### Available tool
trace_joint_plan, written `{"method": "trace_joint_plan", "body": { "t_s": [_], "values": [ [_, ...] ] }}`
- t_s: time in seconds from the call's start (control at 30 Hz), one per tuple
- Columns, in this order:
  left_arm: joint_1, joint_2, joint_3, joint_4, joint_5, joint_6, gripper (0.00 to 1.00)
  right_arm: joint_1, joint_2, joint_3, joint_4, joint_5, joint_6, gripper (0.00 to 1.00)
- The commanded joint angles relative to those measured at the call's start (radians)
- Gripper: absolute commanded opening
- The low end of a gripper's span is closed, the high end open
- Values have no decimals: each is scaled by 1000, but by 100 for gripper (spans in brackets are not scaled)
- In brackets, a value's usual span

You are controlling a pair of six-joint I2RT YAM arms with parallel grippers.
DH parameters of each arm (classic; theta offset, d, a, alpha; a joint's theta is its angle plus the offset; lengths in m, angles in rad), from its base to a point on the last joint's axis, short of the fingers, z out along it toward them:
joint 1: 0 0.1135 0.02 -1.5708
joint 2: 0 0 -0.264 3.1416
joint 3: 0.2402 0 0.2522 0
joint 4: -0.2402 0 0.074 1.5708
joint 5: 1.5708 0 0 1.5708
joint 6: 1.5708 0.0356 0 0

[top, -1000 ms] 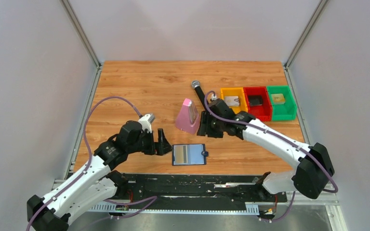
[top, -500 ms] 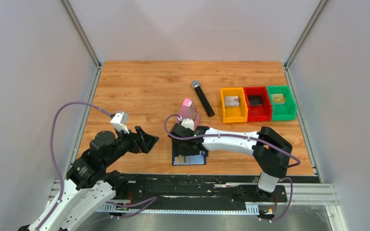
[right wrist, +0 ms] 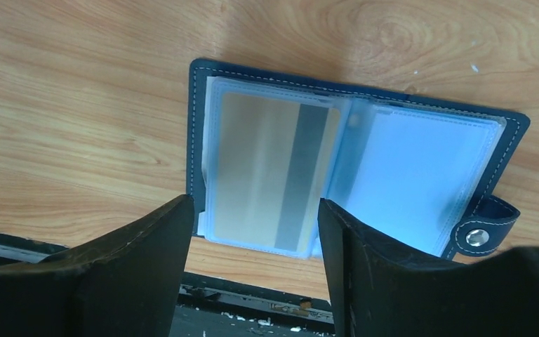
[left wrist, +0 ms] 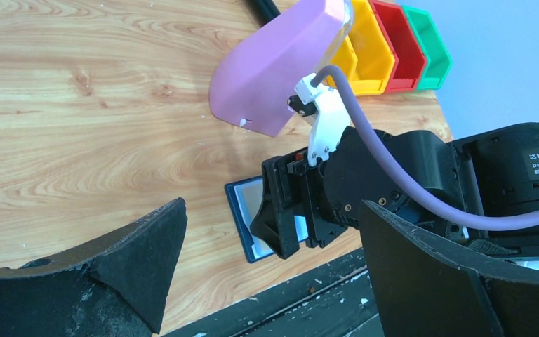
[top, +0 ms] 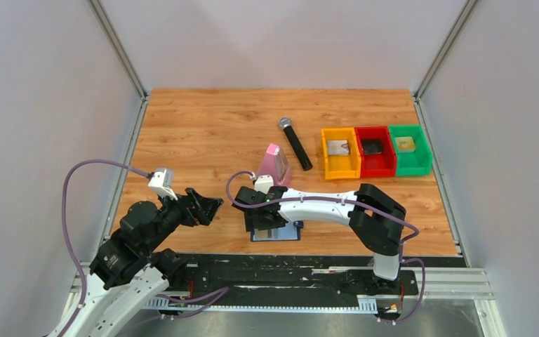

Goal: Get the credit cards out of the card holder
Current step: Remove the credit card from the card holder.

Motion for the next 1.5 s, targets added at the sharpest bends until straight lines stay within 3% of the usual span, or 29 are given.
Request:
{"method": "trace_joint_plan", "body": {
  "t_s": [0.0, 0.8, 1.23, 1.47],
  "values": [
    [-3, 3, 2, 10, -27, -9, 100, 8, 20, 41, -34, 38, 18, 67],
    [-3, 7, -5, 8, -38, -11, 100, 10, 85, 58, -49, 35, 5, 66],
    [-4, 60, 15, -15, -32, -23, 100, 10, 52, 21, 9, 19, 20, 52],
    [-4, 124, 7, -28, 2, -88, 90, 5, 4, -29, 86, -7, 11, 51]
  ]
}}
